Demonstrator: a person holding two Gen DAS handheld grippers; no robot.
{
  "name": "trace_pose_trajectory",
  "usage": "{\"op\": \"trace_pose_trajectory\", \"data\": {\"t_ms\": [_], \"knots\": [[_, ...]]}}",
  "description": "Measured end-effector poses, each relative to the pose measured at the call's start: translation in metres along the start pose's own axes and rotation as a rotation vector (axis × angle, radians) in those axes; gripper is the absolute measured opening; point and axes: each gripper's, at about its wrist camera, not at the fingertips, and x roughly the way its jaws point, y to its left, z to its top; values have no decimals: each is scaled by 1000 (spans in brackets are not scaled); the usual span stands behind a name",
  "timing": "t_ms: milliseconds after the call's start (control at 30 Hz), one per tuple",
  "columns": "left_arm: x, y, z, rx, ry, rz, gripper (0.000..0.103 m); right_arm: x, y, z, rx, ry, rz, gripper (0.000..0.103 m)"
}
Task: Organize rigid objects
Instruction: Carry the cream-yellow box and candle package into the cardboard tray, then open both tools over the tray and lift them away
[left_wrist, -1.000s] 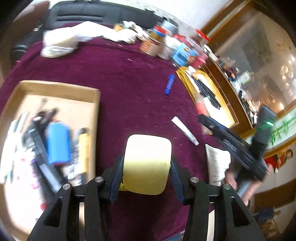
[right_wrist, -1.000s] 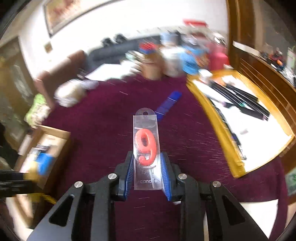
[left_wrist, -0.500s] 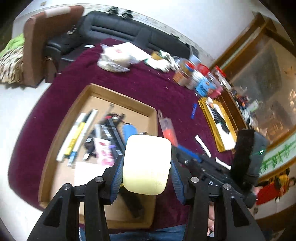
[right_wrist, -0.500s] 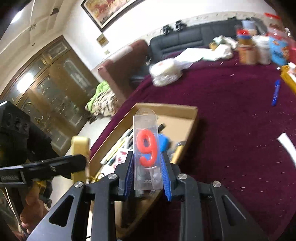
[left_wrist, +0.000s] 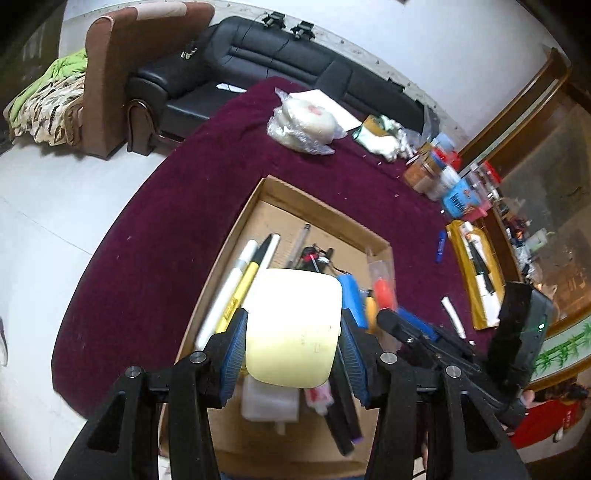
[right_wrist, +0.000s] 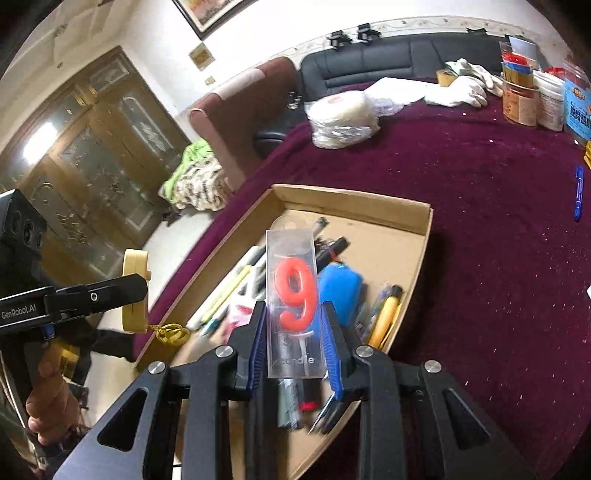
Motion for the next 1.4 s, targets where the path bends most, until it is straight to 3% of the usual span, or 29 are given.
{"op": "trace_pose_trajectory", "data": {"t_ms": [300,567,833,967,1133,1267,1400], "knots": [[51,-5,15,73,62,103,51,37,-29,29,53,33,-95,27],[70,-3,8,134,30,259,51,59,-31,33,16,62,-163,28],[73,-10,-2,183,-10,308,52,62,-28,33,8,66,-164,31],[61,-16,-9,199,-62,318,67,52,-25,30,14,41,-144,52],[46,-33,-26,236,-116,338,74,20,-20,18,21,-22,-80,62],[36,-46,-46,263,-148,403,83,-9,-20,-6,36,-57,5,66],[21,-48,-81,294,-186,380,83,-24,-5,-46,74,-49,64,71]]}}
